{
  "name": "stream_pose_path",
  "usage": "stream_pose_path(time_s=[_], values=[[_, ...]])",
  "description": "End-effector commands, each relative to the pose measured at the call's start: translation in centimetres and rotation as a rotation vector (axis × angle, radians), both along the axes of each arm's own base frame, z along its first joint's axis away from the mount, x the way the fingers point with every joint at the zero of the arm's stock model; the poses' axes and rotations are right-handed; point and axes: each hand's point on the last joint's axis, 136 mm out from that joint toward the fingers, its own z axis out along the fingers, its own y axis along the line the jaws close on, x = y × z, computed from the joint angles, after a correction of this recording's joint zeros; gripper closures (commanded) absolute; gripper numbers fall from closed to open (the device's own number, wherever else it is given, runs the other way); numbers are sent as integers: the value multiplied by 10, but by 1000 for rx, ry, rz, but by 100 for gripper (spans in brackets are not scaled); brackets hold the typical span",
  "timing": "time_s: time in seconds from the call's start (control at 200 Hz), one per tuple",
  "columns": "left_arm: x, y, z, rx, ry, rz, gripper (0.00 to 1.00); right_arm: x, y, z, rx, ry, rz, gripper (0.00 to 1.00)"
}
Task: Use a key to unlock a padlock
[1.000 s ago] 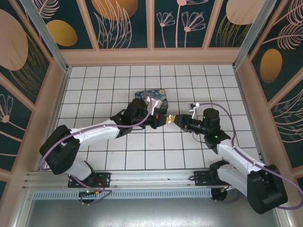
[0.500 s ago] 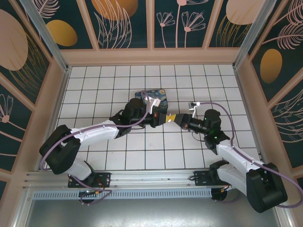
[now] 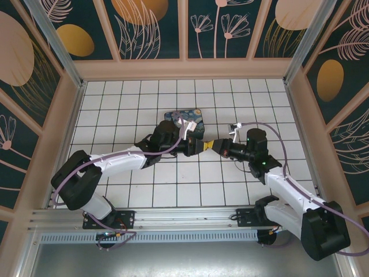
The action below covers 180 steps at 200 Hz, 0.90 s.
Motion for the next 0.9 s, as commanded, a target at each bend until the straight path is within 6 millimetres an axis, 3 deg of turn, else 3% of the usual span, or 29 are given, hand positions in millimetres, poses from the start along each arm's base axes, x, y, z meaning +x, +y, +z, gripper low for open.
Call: stream_pose_path(time_s=[0.0, 0.21, 0.35, 0.716, 0.896], values=[[2, 0, 4, 16, -38, -14, 76, -3, -2, 5, -86, -47, 23, 98], [-10, 1, 4, -5, -37, -85, 73, -6, -1, 5, -132, -58, 70, 98], [-11, 3, 4, -3, -50, -86, 66, -7, -5, 5, -191, -67, 80, 98], [-11, 0, 2, -24, -39, -108, 72, -6, -5, 12, -214, -71, 88, 98], [-20, 7, -8, 2, -79, -140, 57, 1, -8, 16, -223, -56, 53, 98]])
